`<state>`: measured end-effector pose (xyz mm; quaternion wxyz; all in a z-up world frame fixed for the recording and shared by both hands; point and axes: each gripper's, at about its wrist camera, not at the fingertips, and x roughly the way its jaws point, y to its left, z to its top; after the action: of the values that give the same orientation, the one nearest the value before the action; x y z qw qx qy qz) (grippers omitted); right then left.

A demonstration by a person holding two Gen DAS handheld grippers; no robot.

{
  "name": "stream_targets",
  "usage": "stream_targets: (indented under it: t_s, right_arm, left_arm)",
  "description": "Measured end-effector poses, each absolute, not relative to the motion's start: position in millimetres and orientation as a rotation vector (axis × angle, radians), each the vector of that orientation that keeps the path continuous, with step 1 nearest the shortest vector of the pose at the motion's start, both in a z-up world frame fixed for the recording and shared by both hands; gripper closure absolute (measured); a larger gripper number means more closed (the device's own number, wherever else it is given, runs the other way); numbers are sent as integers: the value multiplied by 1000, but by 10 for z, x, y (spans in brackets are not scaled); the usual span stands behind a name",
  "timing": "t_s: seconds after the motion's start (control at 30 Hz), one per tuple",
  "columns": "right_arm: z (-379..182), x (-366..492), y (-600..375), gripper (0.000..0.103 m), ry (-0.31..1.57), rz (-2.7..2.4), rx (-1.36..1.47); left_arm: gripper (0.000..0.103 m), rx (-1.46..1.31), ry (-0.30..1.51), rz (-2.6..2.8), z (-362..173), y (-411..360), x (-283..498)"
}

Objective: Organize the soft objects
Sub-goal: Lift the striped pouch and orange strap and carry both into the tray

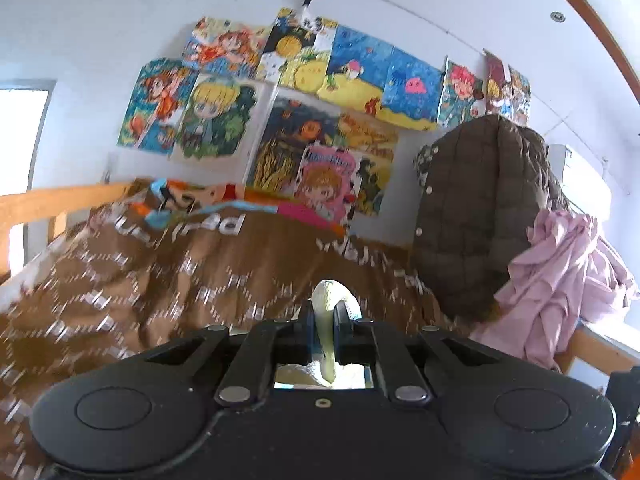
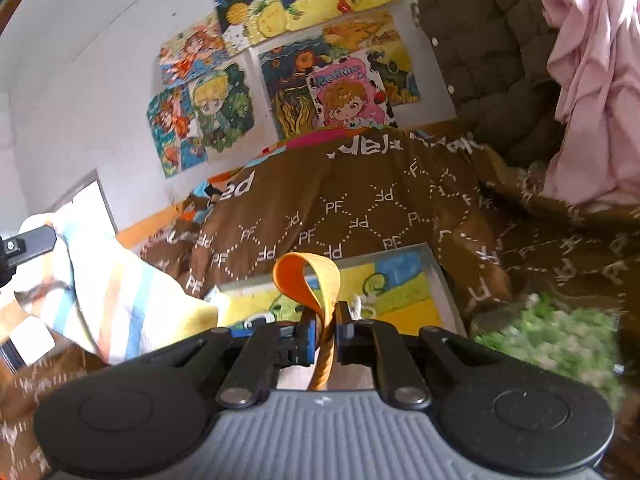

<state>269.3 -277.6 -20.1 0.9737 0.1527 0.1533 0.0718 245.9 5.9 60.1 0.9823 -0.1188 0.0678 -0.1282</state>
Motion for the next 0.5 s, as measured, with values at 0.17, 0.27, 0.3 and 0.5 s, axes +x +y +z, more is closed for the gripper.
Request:
stream_targets:
  t_s: [0.17, 0.27, 0.3, 0.5]
  right_arm:
    - [-228, 3113, -2893, 93, 326, 118, 346]
    - [-287, 3337, -2960, 93, 360, 87, 342]
    - [-313, 3391, -2985, 93, 373, 78, 352]
    - [-518, 3672, -3253, 93, 483, 40, 443]
  left_arm:
    - [94, -251, 124, -268, 627, -226, 2989]
    - [94, -264, 150, -276, 529, -429, 3321]
    - [94, -273, 165, -279, 477, -498, 3434]
    - [94, -290, 258, -291, 126, -830, 3923]
